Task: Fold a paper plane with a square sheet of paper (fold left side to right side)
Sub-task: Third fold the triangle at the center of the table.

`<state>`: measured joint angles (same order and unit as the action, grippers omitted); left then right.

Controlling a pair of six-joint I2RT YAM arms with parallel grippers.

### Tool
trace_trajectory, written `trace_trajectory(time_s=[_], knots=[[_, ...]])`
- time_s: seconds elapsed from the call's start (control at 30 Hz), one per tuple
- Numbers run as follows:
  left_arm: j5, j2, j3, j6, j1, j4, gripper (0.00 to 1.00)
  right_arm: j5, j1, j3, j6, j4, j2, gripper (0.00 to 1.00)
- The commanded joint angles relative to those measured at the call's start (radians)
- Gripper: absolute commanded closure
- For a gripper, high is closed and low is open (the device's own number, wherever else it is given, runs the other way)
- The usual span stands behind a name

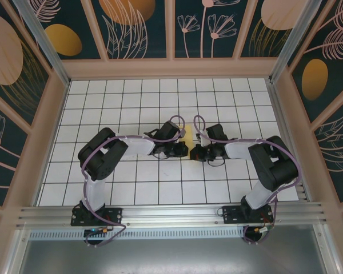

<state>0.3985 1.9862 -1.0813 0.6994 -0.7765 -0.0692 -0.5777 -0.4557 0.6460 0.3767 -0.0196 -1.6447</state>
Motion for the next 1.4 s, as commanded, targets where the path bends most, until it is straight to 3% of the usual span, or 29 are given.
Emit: trace_trajectory(time_s=[0.0,0.4,0.73,0.93,1.07,1.23,1.37], knots=[[-0.197,0.040,-0.015,-0.049,0.059,0.052,0.88,0.144,0.024,-0.049,-0.012,0.175,-0.059,1.00],[-0.249,0.045,-0.022,-0.111,0.163,0.075,0.88,0.138,0.037,-0.061,-0.016,0.181,-0.055,1.00],[-0.317,-0.001,-0.025,-0.172,0.178,0.123,0.86,0.118,0.051,-0.060,-0.011,0.175,-0.040,1.00],[-0.249,-0.145,-0.016,-0.192,0.178,0.119,0.82,0.111,0.052,-0.051,-0.007,0.169,-0.040,1.00],[-0.122,-0.200,0.006,-0.178,0.163,0.062,0.81,0.102,0.050,-0.046,-0.001,0.164,-0.043,1.00],[-0.025,-0.157,0.002,-0.141,0.074,-0.011,0.80,0.102,0.050,-0.045,0.002,0.164,-0.044,1.00],[-0.011,-0.083,-0.022,-0.115,0.037,-0.036,0.80,0.104,0.050,-0.043,0.002,0.164,-0.045,1.00]])
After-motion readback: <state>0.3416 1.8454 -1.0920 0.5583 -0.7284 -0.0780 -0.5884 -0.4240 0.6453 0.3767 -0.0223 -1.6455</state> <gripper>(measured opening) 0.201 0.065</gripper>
